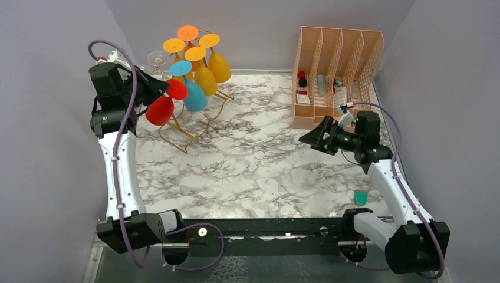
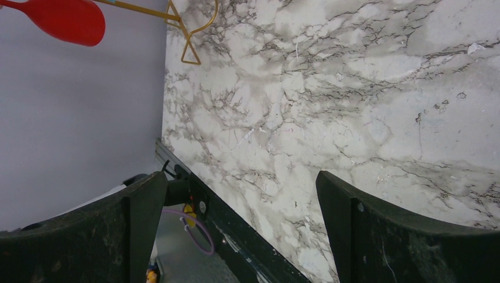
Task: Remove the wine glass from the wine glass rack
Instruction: Pick up the wine glass from the wine rack.
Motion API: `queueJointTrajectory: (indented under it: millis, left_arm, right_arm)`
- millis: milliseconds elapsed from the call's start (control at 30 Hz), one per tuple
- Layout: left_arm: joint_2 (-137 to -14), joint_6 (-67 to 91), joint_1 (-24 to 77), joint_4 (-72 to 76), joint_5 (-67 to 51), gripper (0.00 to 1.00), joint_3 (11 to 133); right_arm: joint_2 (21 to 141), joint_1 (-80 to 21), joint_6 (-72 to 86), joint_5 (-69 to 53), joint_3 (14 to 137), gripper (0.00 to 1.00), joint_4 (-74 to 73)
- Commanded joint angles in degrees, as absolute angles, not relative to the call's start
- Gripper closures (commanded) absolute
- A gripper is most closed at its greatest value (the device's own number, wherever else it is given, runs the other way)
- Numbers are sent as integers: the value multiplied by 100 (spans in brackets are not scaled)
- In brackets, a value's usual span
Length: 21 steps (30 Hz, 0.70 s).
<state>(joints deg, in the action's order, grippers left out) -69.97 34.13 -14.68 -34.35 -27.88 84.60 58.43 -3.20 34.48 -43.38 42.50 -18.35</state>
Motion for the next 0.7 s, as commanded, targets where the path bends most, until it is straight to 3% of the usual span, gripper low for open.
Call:
queueJointTrajectory:
  millis: [0, 667]
  left_arm:
    - [-6832, 3538, -1536, -3223, -3085, 100, 8357]
    - [-6168, 3507, -1368, -2714, -4498, 100, 7549]
  right_arm:
    - [5810, -325, 3454, -4368, 4421, 0, -1942]
    - [5873, -325, 3490, -4657, 4477, 0, -1811]
